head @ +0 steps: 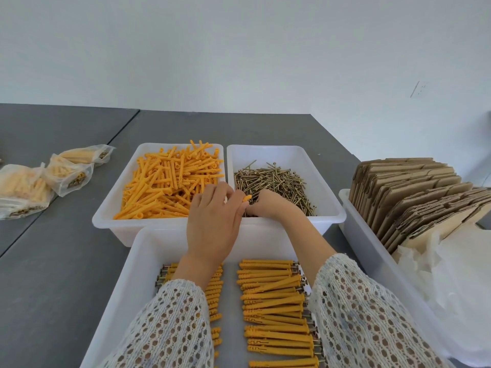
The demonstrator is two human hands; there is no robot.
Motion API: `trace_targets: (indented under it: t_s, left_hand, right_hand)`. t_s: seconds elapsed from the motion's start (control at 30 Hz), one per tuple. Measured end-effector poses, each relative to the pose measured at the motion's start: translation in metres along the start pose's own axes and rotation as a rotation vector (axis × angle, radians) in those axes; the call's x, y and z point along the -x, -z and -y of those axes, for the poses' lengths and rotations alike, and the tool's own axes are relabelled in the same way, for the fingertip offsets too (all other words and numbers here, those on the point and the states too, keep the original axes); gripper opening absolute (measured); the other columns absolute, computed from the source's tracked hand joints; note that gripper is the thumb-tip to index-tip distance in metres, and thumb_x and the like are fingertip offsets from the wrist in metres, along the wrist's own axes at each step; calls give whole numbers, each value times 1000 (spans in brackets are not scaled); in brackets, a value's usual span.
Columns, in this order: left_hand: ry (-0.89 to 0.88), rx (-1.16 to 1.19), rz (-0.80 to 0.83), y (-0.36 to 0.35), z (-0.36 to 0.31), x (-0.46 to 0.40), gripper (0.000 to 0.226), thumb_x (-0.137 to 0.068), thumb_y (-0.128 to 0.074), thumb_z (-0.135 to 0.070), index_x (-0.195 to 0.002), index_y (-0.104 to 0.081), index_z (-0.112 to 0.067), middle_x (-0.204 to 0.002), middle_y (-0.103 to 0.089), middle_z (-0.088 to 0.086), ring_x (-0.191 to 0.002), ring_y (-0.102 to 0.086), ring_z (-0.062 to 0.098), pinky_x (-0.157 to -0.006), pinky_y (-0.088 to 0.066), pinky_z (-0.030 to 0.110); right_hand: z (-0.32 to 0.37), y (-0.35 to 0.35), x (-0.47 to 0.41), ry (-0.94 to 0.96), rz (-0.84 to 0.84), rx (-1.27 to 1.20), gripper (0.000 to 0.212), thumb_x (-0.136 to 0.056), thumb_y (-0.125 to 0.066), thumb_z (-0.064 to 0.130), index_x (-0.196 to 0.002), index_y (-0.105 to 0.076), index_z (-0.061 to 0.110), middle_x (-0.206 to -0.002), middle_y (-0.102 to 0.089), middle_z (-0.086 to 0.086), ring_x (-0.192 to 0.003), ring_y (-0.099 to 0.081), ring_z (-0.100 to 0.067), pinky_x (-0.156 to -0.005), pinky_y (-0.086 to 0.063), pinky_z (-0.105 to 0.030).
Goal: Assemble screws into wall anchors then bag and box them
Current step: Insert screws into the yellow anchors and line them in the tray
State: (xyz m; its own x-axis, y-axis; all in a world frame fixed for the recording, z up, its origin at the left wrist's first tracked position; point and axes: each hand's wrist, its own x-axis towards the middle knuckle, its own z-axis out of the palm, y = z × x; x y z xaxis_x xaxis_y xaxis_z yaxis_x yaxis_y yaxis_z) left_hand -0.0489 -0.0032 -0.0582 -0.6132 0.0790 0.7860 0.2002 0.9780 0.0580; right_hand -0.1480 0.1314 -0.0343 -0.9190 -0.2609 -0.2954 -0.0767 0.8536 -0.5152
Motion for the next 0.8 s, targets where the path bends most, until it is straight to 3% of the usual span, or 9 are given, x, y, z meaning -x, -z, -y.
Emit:
trace_targets:
  t_s: [0.1, 0.27, 0.47, 0.57, 0.7, 0.8]
  left_hand:
    - [15, -26, -58, 0, -1, -1, 29, -106, -35, -32, -93, -56, -17, -84, -44, 4, -78, -39, 25, -66, -26, 34]
    - [30, 33, -58, -2, 0, -1, 21, -105, -36, -30, -100, -54, -20, -87, -51, 1, -82, -44, 25, -67, -31, 35]
    - [81, 212, -39, -2, 1, -3, 35, -108, -34, -35, -97, -63, -17, -88, -57, -3, -79, -50, 19, -64, -45, 34]
    - [118, 279, -88, -1, 1, -5, 31, -106, -40, -33, -97, -64, -16, -91, -60, -4, -81, -53, 15, -66, -45, 27]
    - [344, 406, -142, 9, 0, -15, 21, -104, -43, -27, -96, -61, -18, -90, -56, -9, -75, -49, 8, -59, -34, 14]
    - [595, 619, -264, 24, -1, -27, 19, -105, -47, -31, -93, -60, -25, -82, -61, -12, -68, -54, 9, -57, -37, 14]
  right_hand:
    - [-1, 1, 1, 5, -5, -40, 39, -89, -61, 26, -62, -35, 16, -56, -32, 3, -46, -28, -12, -45, -24, -24]
    - [-3, -1, 3, 16, -45, -52, 44, -87, -61, 27, -55, -35, 16, -48, -30, 5, -42, -26, -11, -44, -24, -24]
    - [-4, -1, 7, -14, -99, -73, 37, -82, -60, 27, -56, -36, 17, -50, -31, 4, -47, -28, -15, -51, -27, -28]
    - [-4, -1, 7, -40, -126, -69, 37, -82, -59, 26, -58, -32, 17, -51, -30, 4, -48, -27, -15, -50, -26, -26]
    - [-5, -3, 7, -31, -178, -62, 40, -85, -57, 25, -57, -30, 18, -50, -28, 5, -46, -25, -14, -49, -26, -24]
    - [-6, -2, 7, -24, -223, -91, 39, -84, -58, 24, -56, -32, 17, -50, -29, 4, -46, -27, -14, -52, -29, -25]
